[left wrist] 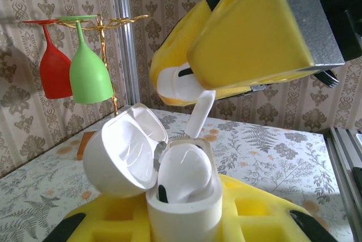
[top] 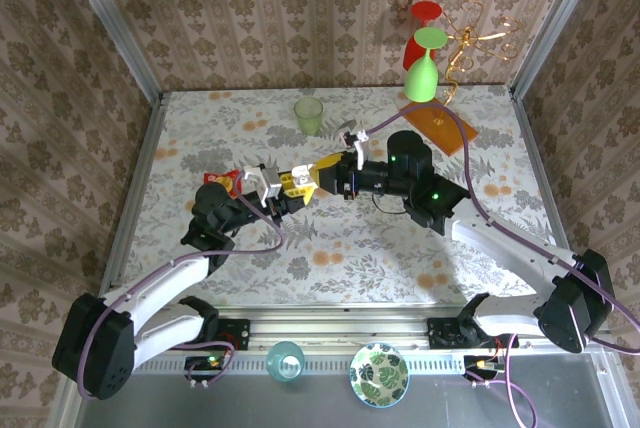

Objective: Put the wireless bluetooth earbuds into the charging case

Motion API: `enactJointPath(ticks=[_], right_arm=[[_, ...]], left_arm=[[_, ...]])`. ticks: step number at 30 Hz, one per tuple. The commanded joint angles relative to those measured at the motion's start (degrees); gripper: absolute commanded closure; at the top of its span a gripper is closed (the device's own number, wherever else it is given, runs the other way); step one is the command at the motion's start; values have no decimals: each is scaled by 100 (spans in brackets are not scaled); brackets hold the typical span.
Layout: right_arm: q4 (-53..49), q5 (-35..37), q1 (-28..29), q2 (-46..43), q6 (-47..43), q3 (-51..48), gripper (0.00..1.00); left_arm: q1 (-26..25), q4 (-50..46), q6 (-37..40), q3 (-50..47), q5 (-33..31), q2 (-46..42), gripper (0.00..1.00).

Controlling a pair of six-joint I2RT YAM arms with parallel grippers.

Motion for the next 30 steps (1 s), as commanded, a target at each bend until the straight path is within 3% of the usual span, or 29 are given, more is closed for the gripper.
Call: enactJointPath(ticks=[1, 13, 30], right_arm=[[-125, 100, 24, 35, -184, 84, 76], [-585, 301, 22, 145, -267, 217, 76], [-1203, 802, 19, 129, -239, 646, 54]], left_arm=[[-13, 195, -98, 138, 132, -153, 100], [-13, 141, 1, 136, 91, -229, 100], [-13, 219, -15, 213, 139, -90, 100]])
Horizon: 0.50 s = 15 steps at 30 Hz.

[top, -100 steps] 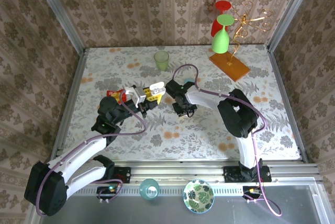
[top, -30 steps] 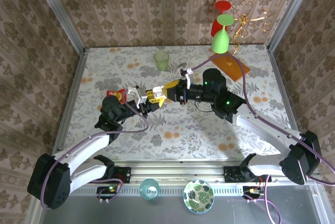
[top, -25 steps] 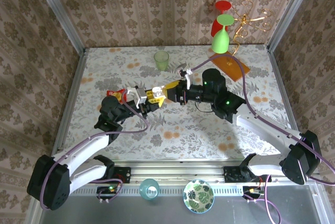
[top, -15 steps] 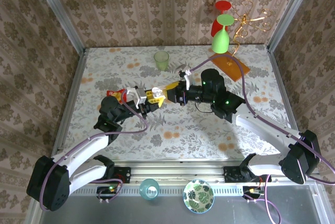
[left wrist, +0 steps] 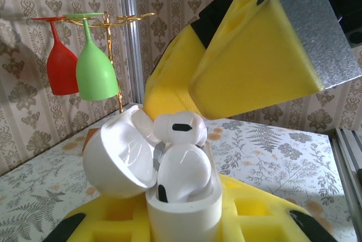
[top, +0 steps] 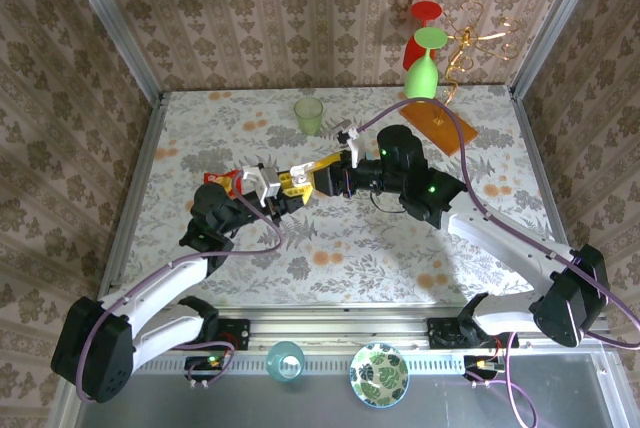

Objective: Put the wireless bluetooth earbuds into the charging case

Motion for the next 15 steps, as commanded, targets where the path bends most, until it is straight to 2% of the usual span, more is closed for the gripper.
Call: enactJointPath(ticks=[1, 7, 15], right_arm=[[-187, 465, -31, -148, -103, 128, 51], [-375, 647, -26, -200, -211, 134, 37], [-824, 902, 86, -161, -299, 347, 44]], left_arm=[[-13, 369, -17, 213, 246, -2, 100], [-14, 397, -41, 219, 258, 32, 100], [-15, 70, 257, 184, -71, 74, 100]])
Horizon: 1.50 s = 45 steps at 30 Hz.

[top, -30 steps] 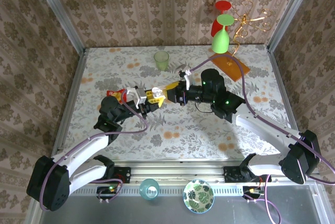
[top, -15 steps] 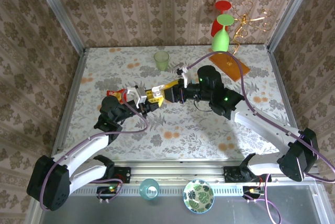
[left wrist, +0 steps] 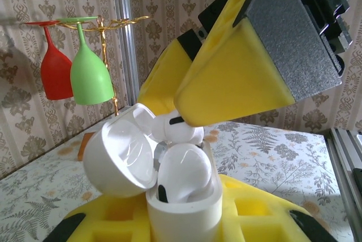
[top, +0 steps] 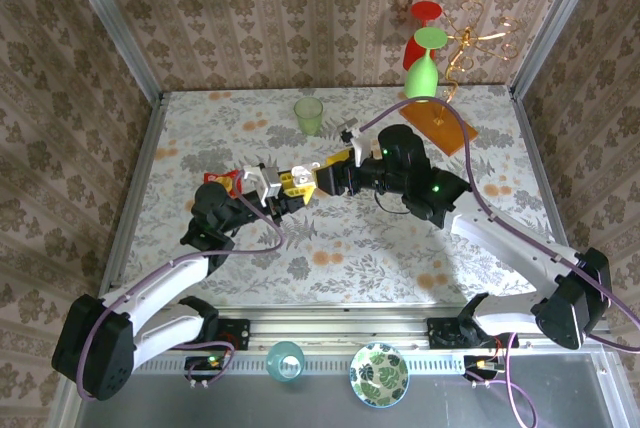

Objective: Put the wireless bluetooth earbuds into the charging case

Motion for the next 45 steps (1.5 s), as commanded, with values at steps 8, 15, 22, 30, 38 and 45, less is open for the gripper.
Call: enactJointPath(ticks=[8, 15, 22, 30, 38, 45], right_arm=[[-850, 856, 92, 139, 244, 489, 38], [-1475, 1214, 132, 491, 690, 881, 57], [-2018, 977, 149, 984, 825, 1398, 58], [-2287, 792, 209, 1460, 863, 1850, 62], [-2410, 701, 227, 1707, 842, 2011, 67], [-2434, 649, 228, 1815, 731, 2074, 73]], left_arm=[[-9, -358, 777, 75, -696, 35, 100], [-26, -703, 1350, -5, -1373, 84, 100], [-104, -972, 1691, -25, -1578, 173, 100], [-234, -1166, 1892, 39, -1659, 254, 100], [-294, -1278, 1959, 63, -1715, 220, 100], [-308, -1364, 1953, 100, -1758, 168, 100]])
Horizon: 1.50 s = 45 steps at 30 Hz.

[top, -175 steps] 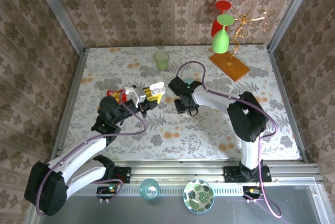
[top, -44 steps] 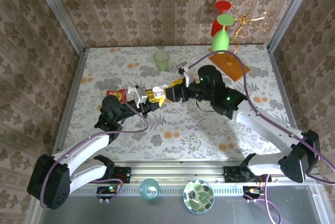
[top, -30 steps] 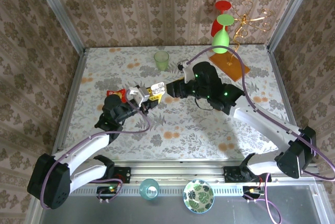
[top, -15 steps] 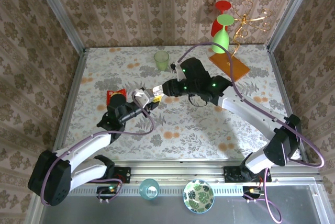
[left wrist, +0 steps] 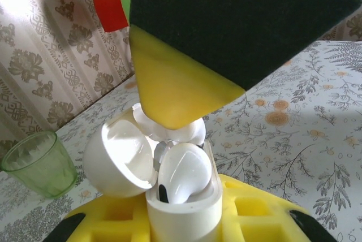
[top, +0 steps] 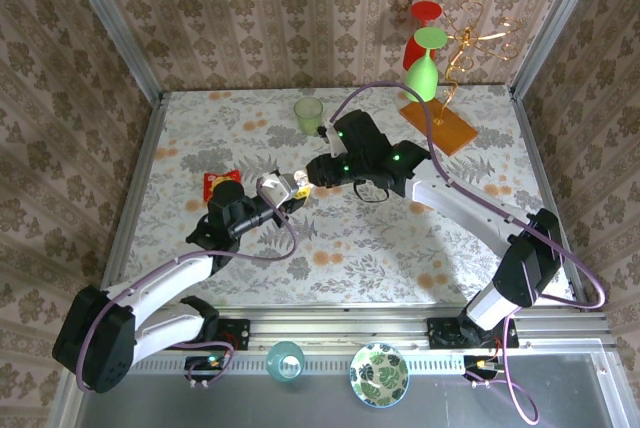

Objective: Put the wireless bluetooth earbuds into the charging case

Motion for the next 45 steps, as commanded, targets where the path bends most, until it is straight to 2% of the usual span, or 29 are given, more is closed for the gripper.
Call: enactJointPath(ticks=[1, 5, 9, 14, 25, 32, 38, 41, 45], right_arm=[[-155, -144, 38, 84, -106, 205, 74], [-112, -178, 30, 47, -309, 135, 77], [-6, -506, -14, 69, -496, 103, 77], [-151, -384, -41, 87, -561, 216, 70], [-444, -277, -36, 155, -592, 196, 70], [-362, -316, -34, 114, -751, 187, 76], [-27, -907, -53, -63, -1823, -44, 78], [92, -1541, -140, -163, -2571, -183, 78], [201, -2391, -321, -352, -3407, -385, 80]], left_arm=[[-39, -20, 112, 108, -57, -49, 100], [-30, -95, -61, 188, 45, -55, 100], [-5, -112, -334, 256, 215, -67, 100], [5, -127, -414, 248, 268, -60, 100], [20, -128, -404, 327, 187, -28, 100], [29, -160, -484, 318, 275, -36, 100], [212, -243, -998, 397, 1075, -87, 100], [343, -156, -1393, 327, 1728, -264, 100], [564, 83, -1897, 183, 2214, -596, 100]])
